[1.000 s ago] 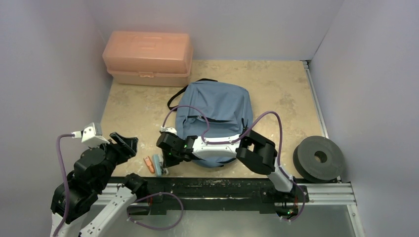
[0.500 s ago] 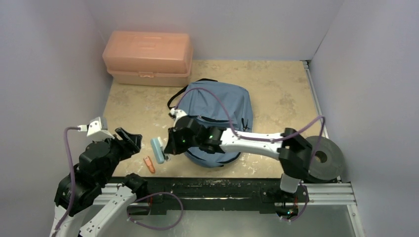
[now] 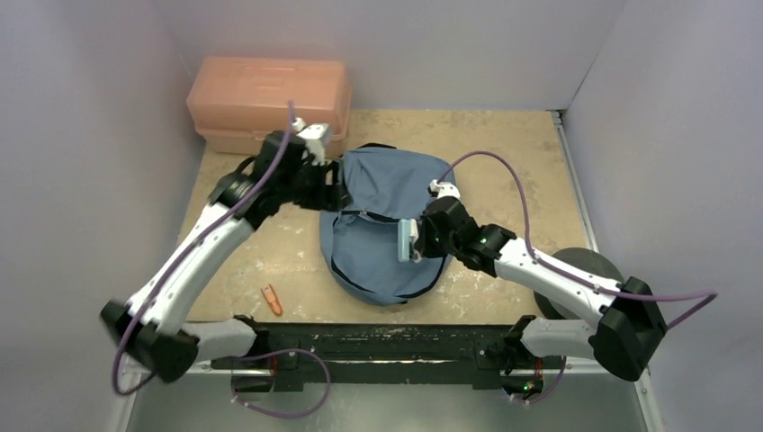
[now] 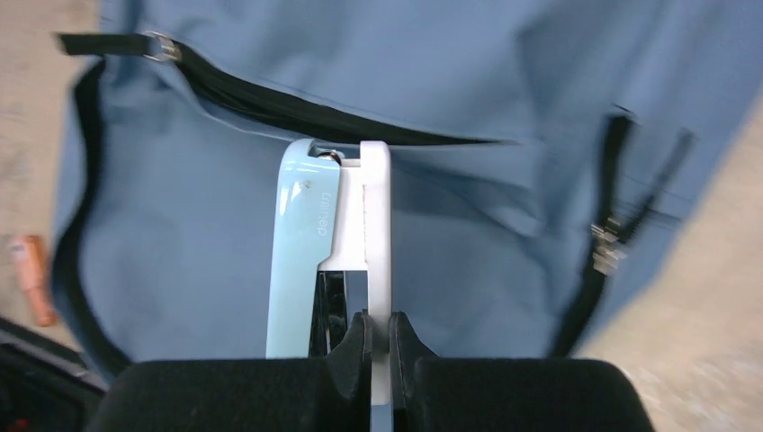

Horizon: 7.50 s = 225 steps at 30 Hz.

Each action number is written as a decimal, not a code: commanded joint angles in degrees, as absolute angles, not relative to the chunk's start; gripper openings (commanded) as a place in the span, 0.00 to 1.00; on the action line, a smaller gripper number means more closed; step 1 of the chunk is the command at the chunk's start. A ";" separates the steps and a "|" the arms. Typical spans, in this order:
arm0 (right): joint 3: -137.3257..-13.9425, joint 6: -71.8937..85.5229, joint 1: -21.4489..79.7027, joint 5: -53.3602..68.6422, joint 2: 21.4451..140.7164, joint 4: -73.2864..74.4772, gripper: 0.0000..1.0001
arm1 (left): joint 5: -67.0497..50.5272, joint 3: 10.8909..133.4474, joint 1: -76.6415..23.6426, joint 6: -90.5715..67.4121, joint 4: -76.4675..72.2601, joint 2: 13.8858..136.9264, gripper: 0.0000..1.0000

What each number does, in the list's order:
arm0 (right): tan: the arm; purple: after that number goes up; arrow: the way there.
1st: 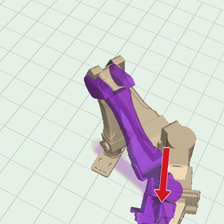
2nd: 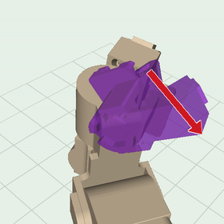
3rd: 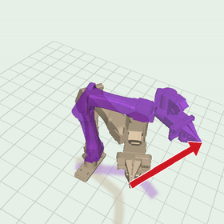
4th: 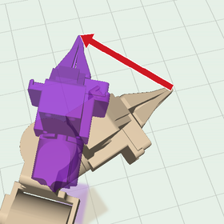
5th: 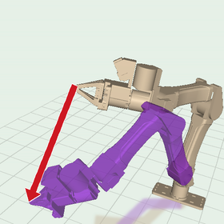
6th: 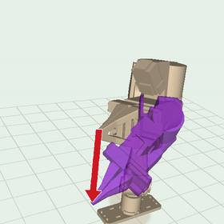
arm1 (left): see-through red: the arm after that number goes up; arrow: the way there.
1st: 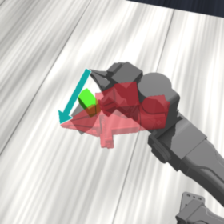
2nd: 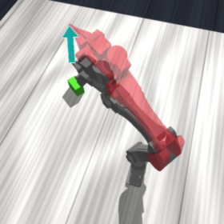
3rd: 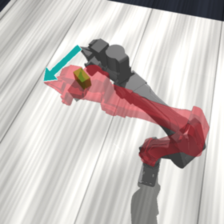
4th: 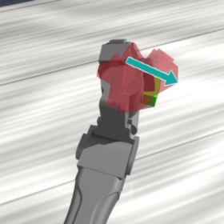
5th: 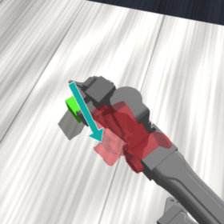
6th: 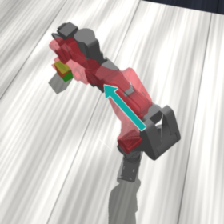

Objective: Pack the student bag
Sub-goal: Pick up the stationery from the center of the board, then place the stationery in the student bag, then pick up the stationery from the center of the board.

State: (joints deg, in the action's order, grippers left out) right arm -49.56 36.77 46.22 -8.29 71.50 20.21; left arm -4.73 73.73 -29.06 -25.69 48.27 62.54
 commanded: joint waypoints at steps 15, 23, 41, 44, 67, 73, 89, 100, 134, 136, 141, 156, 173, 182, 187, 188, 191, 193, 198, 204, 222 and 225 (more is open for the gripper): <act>-41.17 34.15 39.86 -15.07 56.95 26.16 0.00 | 18.81 89.88 -49.50 13.48 26.78 104.35 0.74; -39.56 35.75 39.73 -12.50 55.02 25.31 0.00 | 18.42 85.43 -50.82 21.89 24.09 105.70 0.77; -38.98 36.29 39.64 -9.50 54.71 23.66 0.00 | 16.93 78.23 -50.54 27.13 22.07 105.05 0.81; -38.95 36.61 39.63 -8.52 54.91 23.09 0.00 | 24.85 79.90 -50.62 27.45 18.01 108.62 0.80; -42.82 42.80 39.64 6.34 64.71 9.78 0.00 | 16.67 80.26 -50.14 14.24 19.89 95.40 0.00; -46.36 44.18 39.61 5.72 67.63 8.83 0.00 | 13.58 78.13 -48.60 9.54 18.39 92.62 0.00; -54.00 49.05 37.87 1.44 80.48 8.07 0.00 | 3.18 74.82 -46.23 1.08 14.58 88.34 0.00; -54.35 66.26 33.88 -3.88 83.39 0.24 0.00 | -0.84 74.27 -46.23 0.44 15.33 87.71 0.00; -54.07 45.89 38.73 5.84 89.33 -11.88 0.48 | -6.82 77.07 -38.65 -2.56 19.24 92.37 0.00; -53.96 41.52 38.69 4.18 87.69 -9.62 0.45 | -7.33 78.15 -38.40 -4.01 20.28 92.83 0.00; -53.40 34.11 38.72 6.97 83.16 -6.64 0.50 | -8.73 80.96 -37.63 -8.41 26.16 92.49 0.09; -48.20 22.52 38.52 2.19 67.96 7.14 0.77 | 18.95 58.60 -21.26 -45.11 56.71 55.90 0.96; -47.62 22.42 38.53 6.08 66.61 6.19 0.73 | 20.81 34.48 -13.91 -80.11 58.41 60.74 0.71; -46.36 23.29 38.57 5.72 64.91 6.03 0.72 | 24.72 27.53 -12.48 -83.13 49.43 58.31 0.59; -46.78 23.53 38.56 5.21 65.64 6.83 0.72 | 25.73 27.77 -12.39 -82.67 49.82 59.25 0.41; -47.12 23.62 38.53 5.13 65.80 7.30 0.72 | 25.83 28.00 -12.27 -82.71 50.33 59.13 0.37; -48.43 23.95 38.50 4.02 65.81 9.26 0.75 | 26.30 31.26 -12.23 -80.53 54.02 56.56 0.18; -49.23 24.08 38.53 5.40 65.23 9.59 0.80 | 23.74 34.73 -12.22 -74.30 53.42 52.10 0.06; -48.91 29.91 38.87 24.69 66.97 0.10 0.86 | 1.73 42.24 -12.22 -61.11 39.49 45.99 0.00; -51.71 40.04 47.23 30.88 75.39 -13.18 0.84 | -10.83 50.64 -16.43 -59.96 36.64 52.95 0.00; -51.69 46.55 49.54 22.61 81.67 -13.90 0.45 | 4.24 55.00 -34.61 -68.88 38.34 59.53 0.00; -51.65 46.85 49.98 23.16 82.99 -14.44 0.43 | 5.30 56.07 -35.66 -69.03 39.18 60.05 0.00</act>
State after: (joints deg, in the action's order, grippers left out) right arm -49.30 46.52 49.19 24.49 81.52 -13.93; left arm 2.24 52.62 -34.37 -67.99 38.87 59.77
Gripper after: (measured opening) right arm 0.442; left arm 0.238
